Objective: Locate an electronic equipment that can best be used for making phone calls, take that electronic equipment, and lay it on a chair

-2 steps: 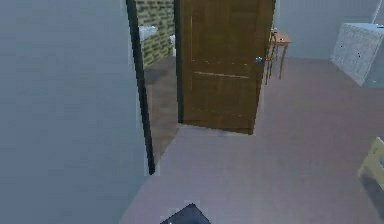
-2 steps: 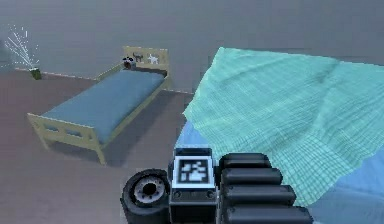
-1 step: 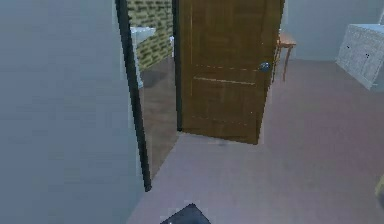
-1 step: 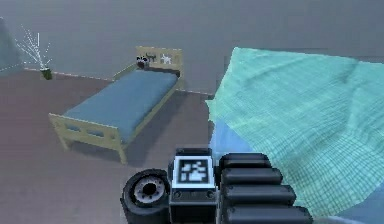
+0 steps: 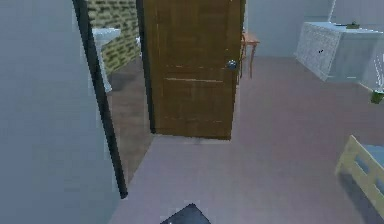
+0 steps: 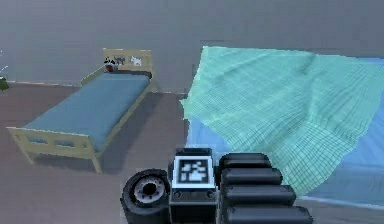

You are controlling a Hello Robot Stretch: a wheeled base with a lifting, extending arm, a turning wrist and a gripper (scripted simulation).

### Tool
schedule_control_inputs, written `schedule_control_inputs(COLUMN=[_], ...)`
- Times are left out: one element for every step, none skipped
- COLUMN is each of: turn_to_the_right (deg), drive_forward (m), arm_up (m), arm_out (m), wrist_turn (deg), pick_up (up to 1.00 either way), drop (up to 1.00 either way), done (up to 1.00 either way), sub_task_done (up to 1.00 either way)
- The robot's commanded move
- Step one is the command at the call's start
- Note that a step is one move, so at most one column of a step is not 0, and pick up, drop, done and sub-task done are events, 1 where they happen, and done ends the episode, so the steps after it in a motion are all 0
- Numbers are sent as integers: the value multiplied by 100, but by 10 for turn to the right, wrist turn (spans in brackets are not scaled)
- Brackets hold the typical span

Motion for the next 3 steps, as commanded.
schedule_control_inputs(turn_to_the_right=[0, 60, 30], drive_forward=[100, 0, 0], arm_up=[0, 0, 0], arm_out=[0, 0, 0], wrist_turn=[0, 0, 0], pick_up=[0, 0, 0], drop=[0, 0, 0], done=[0, 0, 0], sub_task_done=[0, 0, 0])
